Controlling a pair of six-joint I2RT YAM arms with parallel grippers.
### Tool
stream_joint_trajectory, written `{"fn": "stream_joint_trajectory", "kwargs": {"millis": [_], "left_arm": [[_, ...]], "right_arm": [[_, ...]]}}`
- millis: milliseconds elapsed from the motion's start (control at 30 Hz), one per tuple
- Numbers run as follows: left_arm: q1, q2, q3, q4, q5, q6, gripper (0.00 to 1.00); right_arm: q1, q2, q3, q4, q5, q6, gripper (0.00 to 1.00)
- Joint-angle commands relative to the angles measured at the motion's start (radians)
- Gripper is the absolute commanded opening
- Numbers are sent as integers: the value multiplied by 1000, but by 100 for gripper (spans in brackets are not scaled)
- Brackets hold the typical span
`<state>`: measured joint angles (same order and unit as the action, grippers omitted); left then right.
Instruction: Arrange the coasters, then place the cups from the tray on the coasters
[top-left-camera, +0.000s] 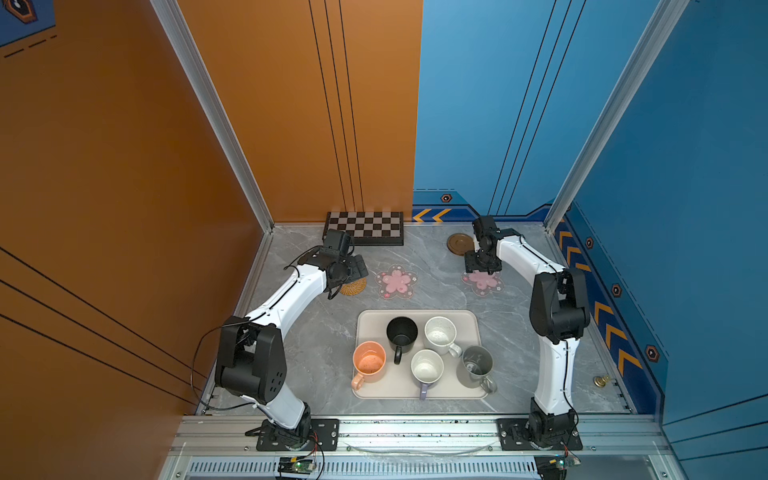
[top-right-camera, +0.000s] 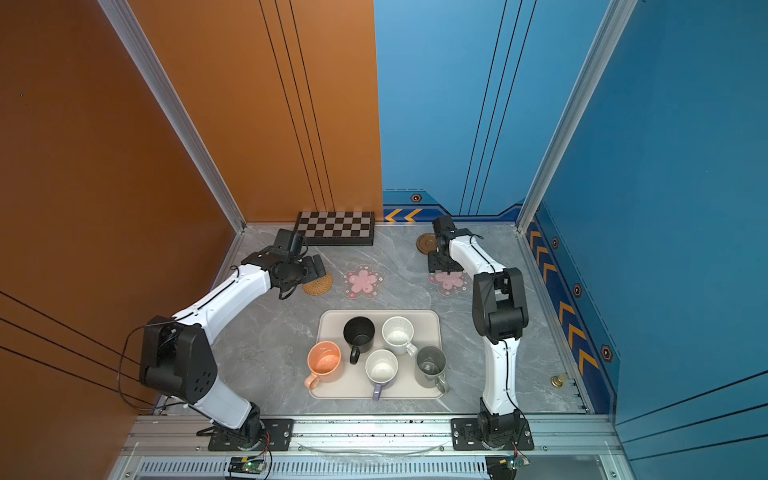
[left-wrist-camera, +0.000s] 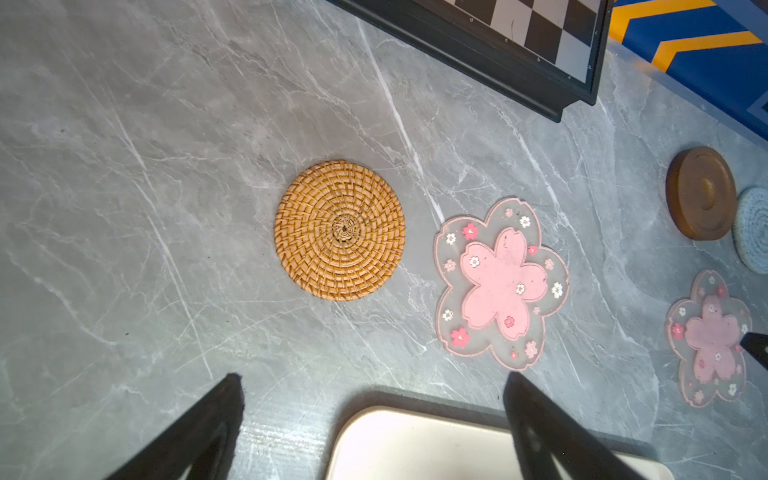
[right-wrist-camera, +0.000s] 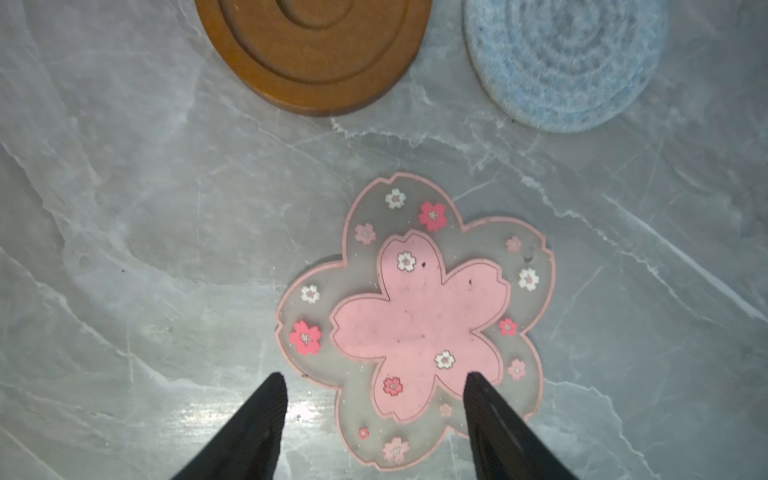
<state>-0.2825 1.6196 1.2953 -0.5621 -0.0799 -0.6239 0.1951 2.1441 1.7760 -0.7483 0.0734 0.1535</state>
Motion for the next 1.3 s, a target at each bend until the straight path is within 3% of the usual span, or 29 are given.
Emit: {"fn": "stream_joint_trajectory", "kwargs": {"millis": [0,433,867,1267], "left_arm": [[-40,36,41,23,-32,52,98],[-125,172,154,115,73,48,98],[-135,210,165,138,92,25,98],[-134,208,151,138,94,24,98]], "right_arm": [[-6,75,76,-20,-14,4,70],[-21,187,180,-37,16,2,70],[-31,240,224,-63,61,-18,70],[-64,217,170,-63,98,-22,69]]}}
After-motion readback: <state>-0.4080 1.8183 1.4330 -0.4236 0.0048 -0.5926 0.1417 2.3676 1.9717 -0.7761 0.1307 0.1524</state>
